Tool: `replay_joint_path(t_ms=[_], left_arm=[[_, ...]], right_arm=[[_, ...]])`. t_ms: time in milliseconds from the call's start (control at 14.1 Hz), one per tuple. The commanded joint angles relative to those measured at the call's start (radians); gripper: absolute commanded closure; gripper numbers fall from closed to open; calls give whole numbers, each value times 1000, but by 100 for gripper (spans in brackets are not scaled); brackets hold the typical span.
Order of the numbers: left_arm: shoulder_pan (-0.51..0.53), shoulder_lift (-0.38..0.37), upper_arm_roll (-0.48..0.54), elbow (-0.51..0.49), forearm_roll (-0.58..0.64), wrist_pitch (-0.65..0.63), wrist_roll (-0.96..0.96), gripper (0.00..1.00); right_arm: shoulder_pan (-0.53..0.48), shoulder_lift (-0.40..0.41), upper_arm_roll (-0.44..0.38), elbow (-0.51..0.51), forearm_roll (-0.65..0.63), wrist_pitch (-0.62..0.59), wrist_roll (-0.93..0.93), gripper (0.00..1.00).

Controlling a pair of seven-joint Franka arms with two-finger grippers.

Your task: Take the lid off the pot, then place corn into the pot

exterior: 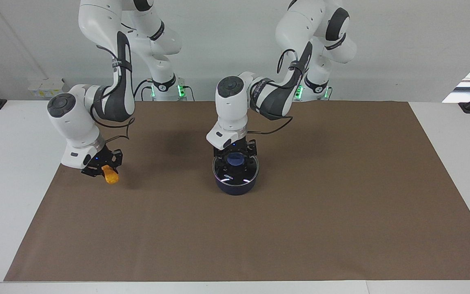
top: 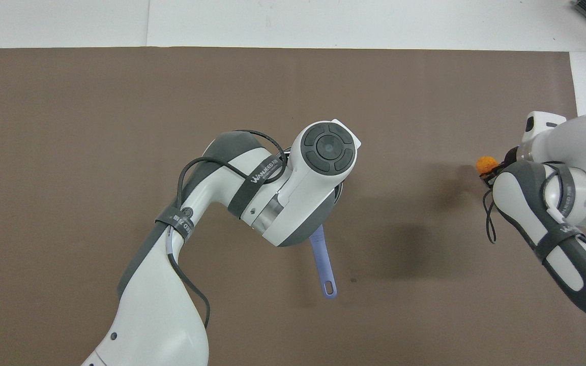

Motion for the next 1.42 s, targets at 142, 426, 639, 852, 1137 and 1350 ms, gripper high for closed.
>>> replay_joint_path(t_ms=[142,426,639,852,1137,1350], left_arm=[[-19,-1,17,22,26,-31,-13,100],[-4,-46,22,22,24,-57,-8,100],[16,-102,30,16,16,-63,-5,100],[80,-119,30,3,9,-60,1,100],[207,-205,30,-91,-66,-63,99,100],[299,-244,28,-171,-70,-36,127,100]], right_arm=[[-5,-53,4,2,17,-40,47,100],[1,-101,6,72,17,-171,98,100],[7,-139,20,126,9,-279,177,100],[108,-141,29,143,-23,-296,352,100],[300,-122,30,165,-43,-281,715,100],[420,-52,30,221,-28,-275,920,100]])
